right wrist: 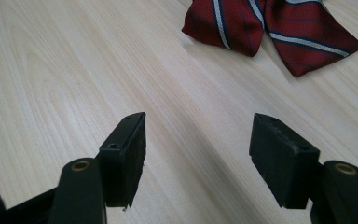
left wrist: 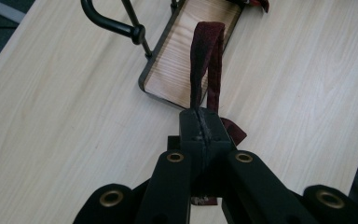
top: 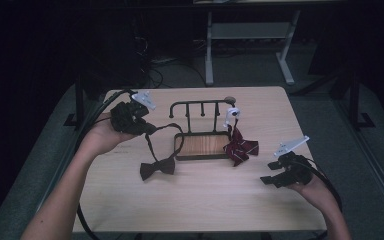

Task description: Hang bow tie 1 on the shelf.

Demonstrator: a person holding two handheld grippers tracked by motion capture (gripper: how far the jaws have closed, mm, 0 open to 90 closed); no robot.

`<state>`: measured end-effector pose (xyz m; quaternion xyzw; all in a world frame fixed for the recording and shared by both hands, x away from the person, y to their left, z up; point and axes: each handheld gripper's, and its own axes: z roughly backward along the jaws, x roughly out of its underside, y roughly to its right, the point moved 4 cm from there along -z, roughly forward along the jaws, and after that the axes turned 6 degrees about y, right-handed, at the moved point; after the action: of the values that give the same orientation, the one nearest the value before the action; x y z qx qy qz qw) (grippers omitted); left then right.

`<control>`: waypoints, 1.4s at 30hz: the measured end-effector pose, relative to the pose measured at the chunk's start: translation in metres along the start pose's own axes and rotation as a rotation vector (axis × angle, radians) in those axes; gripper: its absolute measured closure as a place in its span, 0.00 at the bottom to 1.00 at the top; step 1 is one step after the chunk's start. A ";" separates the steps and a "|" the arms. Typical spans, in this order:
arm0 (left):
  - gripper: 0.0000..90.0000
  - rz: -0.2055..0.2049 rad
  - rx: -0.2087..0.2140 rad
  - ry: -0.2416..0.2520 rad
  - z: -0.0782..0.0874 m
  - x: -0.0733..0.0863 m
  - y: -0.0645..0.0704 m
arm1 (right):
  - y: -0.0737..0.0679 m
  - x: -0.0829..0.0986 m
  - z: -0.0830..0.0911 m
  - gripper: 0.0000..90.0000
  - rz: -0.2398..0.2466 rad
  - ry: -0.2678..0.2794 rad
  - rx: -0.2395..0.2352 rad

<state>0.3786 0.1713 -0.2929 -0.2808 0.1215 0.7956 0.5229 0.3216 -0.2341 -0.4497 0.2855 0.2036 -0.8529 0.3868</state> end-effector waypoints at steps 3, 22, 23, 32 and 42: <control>1.00 0.002 -0.005 0.000 -0.001 -0.003 -0.001 | 0.000 0.000 0.001 0.40 -0.002 0.003 0.000; 1.00 0.014 -0.022 -0.009 0.004 -0.017 -0.016 | 0.000 0.000 0.004 0.40 -0.002 0.009 0.001; 1.00 0.014 -0.021 -0.008 0.005 -0.018 -0.017 | 0.000 0.000 0.004 0.40 -0.002 0.009 0.001; 1.00 0.033 -0.040 -0.019 0.003 -0.025 -0.028 | 0.000 0.000 0.006 0.40 -0.002 0.010 0.004; 1.00 0.081 -0.051 -0.067 -0.011 -0.023 -0.046 | 0.000 0.000 0.007 0.40 0.004 0.016 0.004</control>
<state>0.4307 0.1678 -0.2835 -0.2621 0.0946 0.8278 0.4869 0.3191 -0.2385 -0.4443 0.2934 0.2045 -0.8503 0.3862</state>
